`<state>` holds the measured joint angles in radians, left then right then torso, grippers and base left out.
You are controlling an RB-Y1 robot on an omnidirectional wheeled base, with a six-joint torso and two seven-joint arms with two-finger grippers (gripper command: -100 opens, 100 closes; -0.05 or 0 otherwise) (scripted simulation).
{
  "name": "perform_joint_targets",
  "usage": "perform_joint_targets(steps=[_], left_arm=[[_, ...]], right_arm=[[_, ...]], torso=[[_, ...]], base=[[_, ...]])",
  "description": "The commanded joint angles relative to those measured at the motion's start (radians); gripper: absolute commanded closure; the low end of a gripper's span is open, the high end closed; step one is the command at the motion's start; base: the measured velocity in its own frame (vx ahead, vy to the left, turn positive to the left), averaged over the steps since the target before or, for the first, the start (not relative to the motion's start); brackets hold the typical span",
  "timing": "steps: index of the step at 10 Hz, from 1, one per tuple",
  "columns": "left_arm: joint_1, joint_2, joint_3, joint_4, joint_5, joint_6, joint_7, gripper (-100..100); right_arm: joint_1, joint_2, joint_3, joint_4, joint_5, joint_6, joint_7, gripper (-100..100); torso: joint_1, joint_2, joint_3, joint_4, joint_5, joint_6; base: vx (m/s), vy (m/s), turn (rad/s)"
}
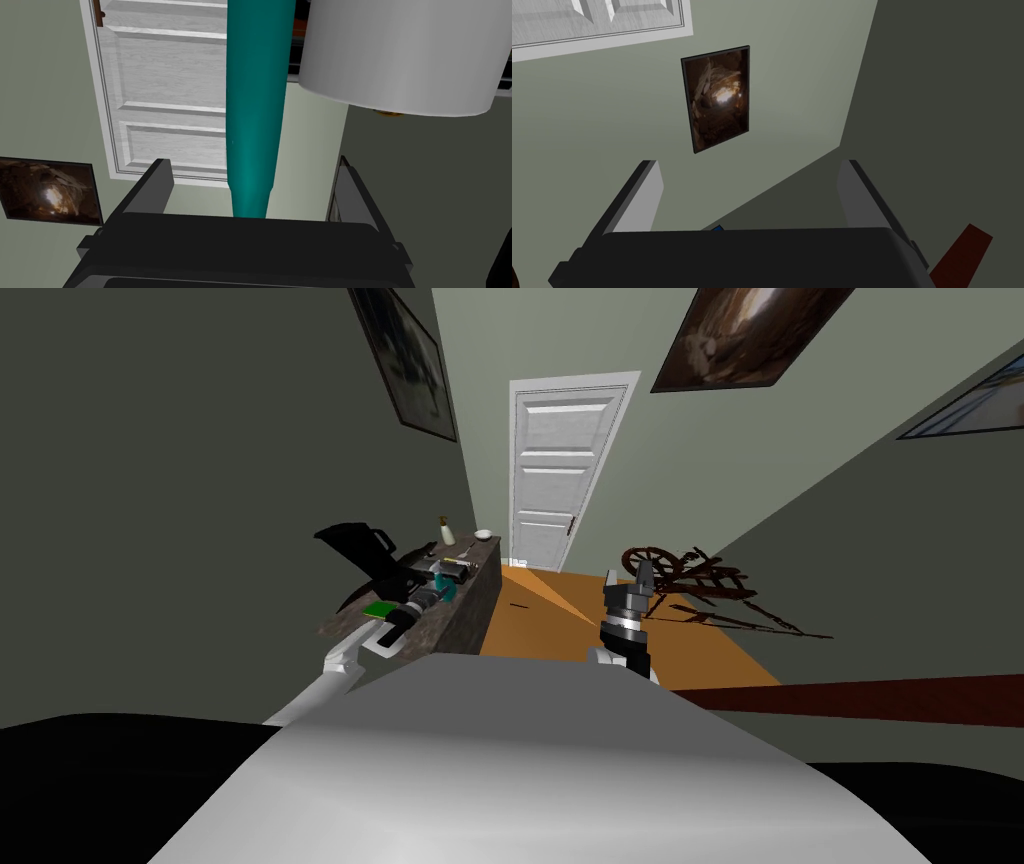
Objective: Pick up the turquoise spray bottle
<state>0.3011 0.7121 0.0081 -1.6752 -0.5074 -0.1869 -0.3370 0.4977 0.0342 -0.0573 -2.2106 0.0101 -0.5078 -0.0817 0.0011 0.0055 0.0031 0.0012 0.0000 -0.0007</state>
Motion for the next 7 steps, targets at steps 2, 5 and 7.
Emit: perform_joint_targets(steps=[2,5,7], left_arm=[[-0.06,-0.027,-0.008,0.07,-0.013,-0.024,-0.013,-100],[-0.118,-0.027,-0.008,0.153,-0.013,-0.024,-0.013,-100],[-0.191,-0.048,-0.018,0.218,-0.024,-0.043,-0.023,-100]], right_arm=[[0.0,0.0,0.0,0.0,0.0,0.0,0.0,0],[0.0,0.0,0.0,0.0,0.0,0.0,0.0,0],[0.0,0.0,0.0,0.0,0.0,0.0,0.0,0]], torso=[[0.0,-0.002,-0.001,0.0,0.0,0.0],[0.0,0.0,0.0,0.0,0.0,0.0],[0.0,0.001,0.0,0.0,0.0,0.0]], base=[[-0.041,0.015,-0.007],[-0.053,0.007,-0.006],[-0.093,0.014,-0.019]])
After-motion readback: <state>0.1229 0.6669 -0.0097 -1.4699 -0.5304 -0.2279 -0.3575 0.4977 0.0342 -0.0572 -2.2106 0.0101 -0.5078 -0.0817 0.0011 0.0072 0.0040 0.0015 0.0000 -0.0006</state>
